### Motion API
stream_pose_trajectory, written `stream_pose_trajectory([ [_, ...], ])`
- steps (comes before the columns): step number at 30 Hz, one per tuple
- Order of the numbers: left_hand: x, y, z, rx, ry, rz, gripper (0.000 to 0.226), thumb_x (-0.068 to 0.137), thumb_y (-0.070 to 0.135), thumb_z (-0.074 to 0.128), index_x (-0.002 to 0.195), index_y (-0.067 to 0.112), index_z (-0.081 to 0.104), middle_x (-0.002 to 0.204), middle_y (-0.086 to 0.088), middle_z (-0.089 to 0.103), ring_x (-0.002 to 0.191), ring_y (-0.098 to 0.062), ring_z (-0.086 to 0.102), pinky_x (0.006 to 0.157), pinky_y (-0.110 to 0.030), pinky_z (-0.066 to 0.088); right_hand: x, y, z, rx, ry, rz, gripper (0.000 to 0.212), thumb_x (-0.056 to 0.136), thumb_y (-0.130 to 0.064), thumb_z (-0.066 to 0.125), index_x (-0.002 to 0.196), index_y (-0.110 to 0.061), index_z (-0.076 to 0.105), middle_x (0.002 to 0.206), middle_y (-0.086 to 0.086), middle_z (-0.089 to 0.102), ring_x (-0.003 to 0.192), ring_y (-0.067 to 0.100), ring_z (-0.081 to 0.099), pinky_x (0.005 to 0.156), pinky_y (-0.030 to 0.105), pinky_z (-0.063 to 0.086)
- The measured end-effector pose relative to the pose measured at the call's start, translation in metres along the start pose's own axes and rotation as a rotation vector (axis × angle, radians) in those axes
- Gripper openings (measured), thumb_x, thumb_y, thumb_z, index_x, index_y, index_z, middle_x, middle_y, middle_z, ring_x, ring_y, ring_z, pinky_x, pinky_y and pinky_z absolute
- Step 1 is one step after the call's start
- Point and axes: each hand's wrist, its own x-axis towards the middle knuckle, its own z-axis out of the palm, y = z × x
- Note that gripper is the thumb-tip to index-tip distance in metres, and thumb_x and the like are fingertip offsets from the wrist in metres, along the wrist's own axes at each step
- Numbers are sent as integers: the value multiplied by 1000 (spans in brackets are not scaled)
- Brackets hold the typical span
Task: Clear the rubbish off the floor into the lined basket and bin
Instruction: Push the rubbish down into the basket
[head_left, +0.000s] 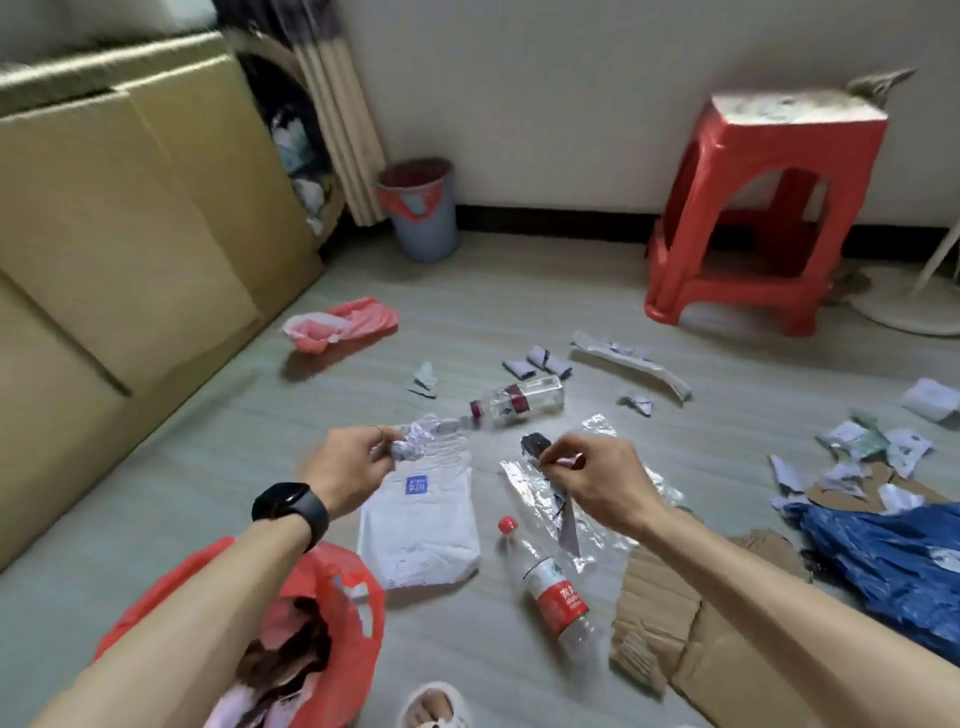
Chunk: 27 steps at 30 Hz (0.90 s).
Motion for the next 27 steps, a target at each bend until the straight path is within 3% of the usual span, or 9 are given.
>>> stream_pose_trajectory([
  [2,-44,-35,-34,2,76,-66,20,85,33,65,103,40,71,79,9,67,90,-23,68,72,-32,52,-3,-54,5,4,-28,-114,10,82,-14,78,88,-22,79,85,-11,73,69,-12,62,59,1,44],
  [6,-125,-102,-74,57,168,-202,30,80,45,50,103,43,68,90,11,72,93,-20,67,70,-29,51,-9,-141,30,-29,-72,-266,4,82,-19,78,83,-24,78,74,-11,73,63,-12,62,56,5,43],
  [11,-202,-163,-78,132,63,-359,26,81,39,53,105,45,64,99,10,72,97,-19,67,72,-27,50,-38,-212,105,3,-176,-319,7,81,-26,76,77,-20,76,71,-4,74,67,4,67,65,23,51],
  [17,-222,-165,-54,75,7,-442,41,78,32,49,116,44,56,115,10,67,108,-21,62,83,-32,53,-65,-223,205,38,-267,-161,10,84,-20,66,86,-21,76,90,-5,76,89,11,69,76,21,46],
  [22,-228,-163,-31,-18,-102,-430,59,80,27,50,138,33,45,120,-3,63,109,-28,61,86,-35,51,-77,-203,243,-122,-480,-141,32,94,-21,52,120,-26,70,127,-8,67,117,14,61,96,21,42],
  [27,-219,-162,-32,13,-178,-371,43,86,26,50,128,30,58,134,1,51,120,-20,55,100,-33,45,-55,-194,194,-189,-523,-216,25,93,-22,58,113,-23,73,115,-6,73,105,11,67,90,20,46],
])
